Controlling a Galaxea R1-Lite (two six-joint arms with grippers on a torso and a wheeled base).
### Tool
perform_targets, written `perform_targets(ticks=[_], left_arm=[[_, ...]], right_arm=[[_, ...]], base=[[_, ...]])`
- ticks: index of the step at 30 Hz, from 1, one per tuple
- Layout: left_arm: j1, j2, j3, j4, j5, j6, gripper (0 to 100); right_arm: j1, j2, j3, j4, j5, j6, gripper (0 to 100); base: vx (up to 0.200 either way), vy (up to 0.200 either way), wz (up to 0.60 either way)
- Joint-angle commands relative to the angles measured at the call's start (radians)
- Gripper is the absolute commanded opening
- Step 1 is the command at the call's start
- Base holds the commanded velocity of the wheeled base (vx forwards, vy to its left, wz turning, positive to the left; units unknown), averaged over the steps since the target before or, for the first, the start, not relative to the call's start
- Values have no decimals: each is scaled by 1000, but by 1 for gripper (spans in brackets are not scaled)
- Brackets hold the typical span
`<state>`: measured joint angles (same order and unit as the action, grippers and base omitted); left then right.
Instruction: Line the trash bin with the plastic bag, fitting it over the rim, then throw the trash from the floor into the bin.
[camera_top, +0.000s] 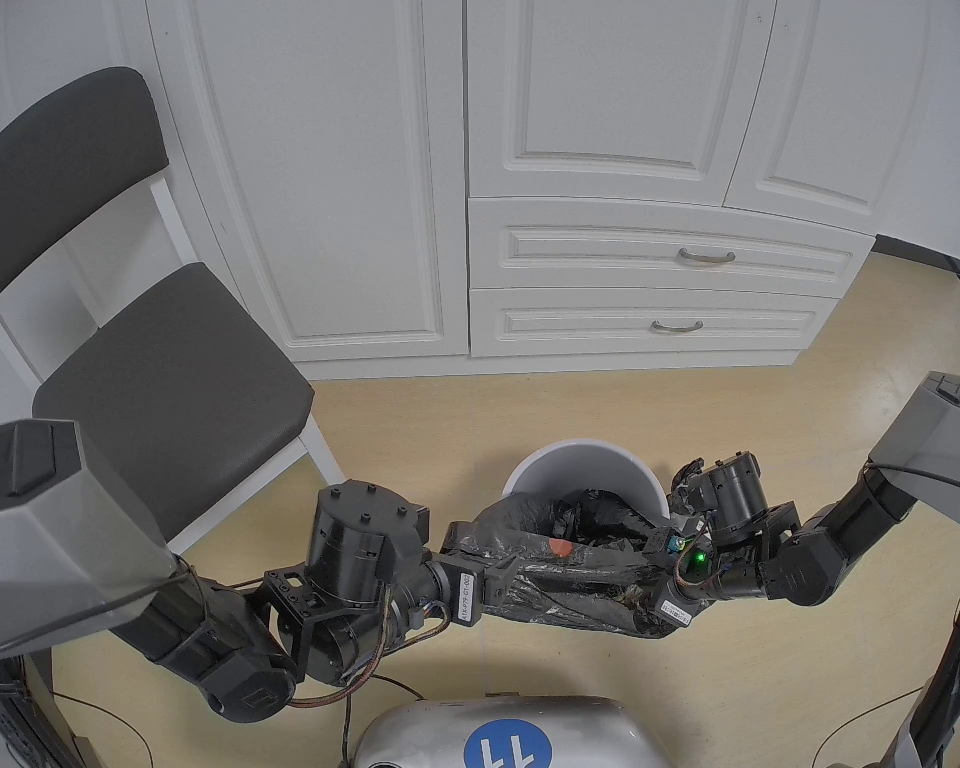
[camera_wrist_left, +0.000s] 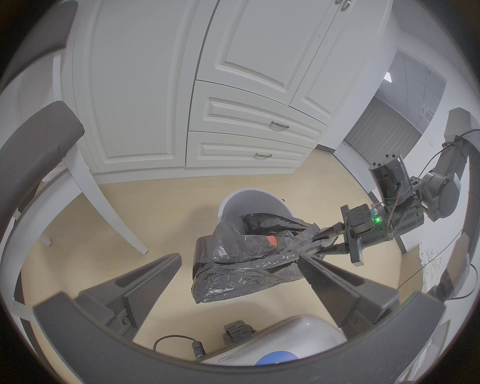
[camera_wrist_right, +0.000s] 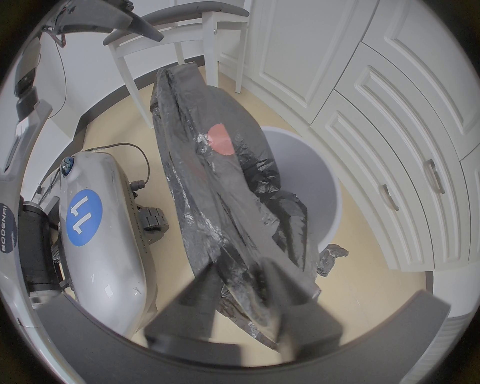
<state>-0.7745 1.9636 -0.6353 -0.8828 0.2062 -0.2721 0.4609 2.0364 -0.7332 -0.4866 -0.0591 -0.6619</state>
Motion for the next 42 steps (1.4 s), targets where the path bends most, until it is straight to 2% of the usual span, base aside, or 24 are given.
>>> perform_targets(ticks=[1, 8, 11, 16, 19, 25, 34, 38, 42], left_arm=[[-2, -8, 5, -7, -1, -1, 100], [0, -14, 20, -51, 1, 1, 100], [0, -22, 23, -51, 1, -1, 100], [3, -29, 26, -54, -2, -1, 100], [3, -31, 26, -54, -2, -1, 100], [4, -35, 29, -54, -5, -4, 100], [4, -52, 34, -56, -8, -9, 100], [7, -60, 46, -61, -10, -9, 100], [11, -63, 71, -108, -11, -9, 100]], right_arm=[[2, 10, -6, -3, -1, -1, 0], [1, -7, -55, 0, -2, 8, 0], [2, 2, -107, -1, -14, 85, 0], [1, 27, -173, 0, -37, 117, 0], [2, 50, -219, -1, -51, 165, 0], [10, 134, -364, -4, -110, 354, 0], [10, 229, -525, -24, -114, 590, 0], [9, 280, -552, -118, -116, 662, 0], [4, 334, -580, -210, -116, 694, 0]], base=[[0, 0, 0], [0, 0, 0], [0, 0, 0], [0, 0, 0], [0, 0, 0], [0, 0, 0], [0, 0, 0], [0, 0, 0], [0, 0, 0]])
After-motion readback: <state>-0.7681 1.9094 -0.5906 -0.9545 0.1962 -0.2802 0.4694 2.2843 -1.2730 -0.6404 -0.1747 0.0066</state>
